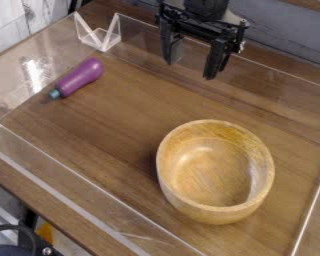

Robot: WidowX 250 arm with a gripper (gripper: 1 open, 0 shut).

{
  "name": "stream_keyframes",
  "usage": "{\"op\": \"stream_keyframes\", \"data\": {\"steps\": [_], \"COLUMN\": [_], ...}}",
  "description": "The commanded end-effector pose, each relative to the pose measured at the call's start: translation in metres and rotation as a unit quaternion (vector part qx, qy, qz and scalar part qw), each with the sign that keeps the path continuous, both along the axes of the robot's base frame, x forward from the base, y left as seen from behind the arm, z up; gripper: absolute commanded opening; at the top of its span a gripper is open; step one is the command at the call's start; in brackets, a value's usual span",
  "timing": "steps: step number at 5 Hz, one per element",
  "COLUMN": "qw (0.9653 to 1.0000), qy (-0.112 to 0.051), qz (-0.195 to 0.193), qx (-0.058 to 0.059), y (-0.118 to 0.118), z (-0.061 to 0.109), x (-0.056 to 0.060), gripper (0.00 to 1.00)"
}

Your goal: Put the purple eggplant in the brown bowl

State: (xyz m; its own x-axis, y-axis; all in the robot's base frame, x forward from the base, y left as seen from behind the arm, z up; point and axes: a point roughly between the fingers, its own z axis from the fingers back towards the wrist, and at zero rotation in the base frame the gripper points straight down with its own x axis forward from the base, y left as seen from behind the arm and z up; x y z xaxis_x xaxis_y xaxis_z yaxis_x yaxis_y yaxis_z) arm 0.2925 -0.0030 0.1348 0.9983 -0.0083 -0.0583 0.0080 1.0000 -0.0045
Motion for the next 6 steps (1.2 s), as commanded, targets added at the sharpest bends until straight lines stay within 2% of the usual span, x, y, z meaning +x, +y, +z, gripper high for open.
{"op": "stream_keyframes", "data": {"steps": [1,3,4,5,6], "qw": [0.9995,0.9996,0.9997,0.999,0.9989], "qy": [0.008,0.022,0.018,0.011,0.007], "qz": [-0.032,-0.017,0.015,0.043,0.046], "qx": [-0.001,-0.004,-0.008,-0.005,-0.001], "y": [0.004,0.013,0.041,0.076,0.103], "z": [-0.004,-0.023,-0.023,-0.021,-0.026], "x": [-0.007,-0.01,-0.005,0.001,0.001], "gripper": [1.0,1.0,1.0,1.0,1.0]}}
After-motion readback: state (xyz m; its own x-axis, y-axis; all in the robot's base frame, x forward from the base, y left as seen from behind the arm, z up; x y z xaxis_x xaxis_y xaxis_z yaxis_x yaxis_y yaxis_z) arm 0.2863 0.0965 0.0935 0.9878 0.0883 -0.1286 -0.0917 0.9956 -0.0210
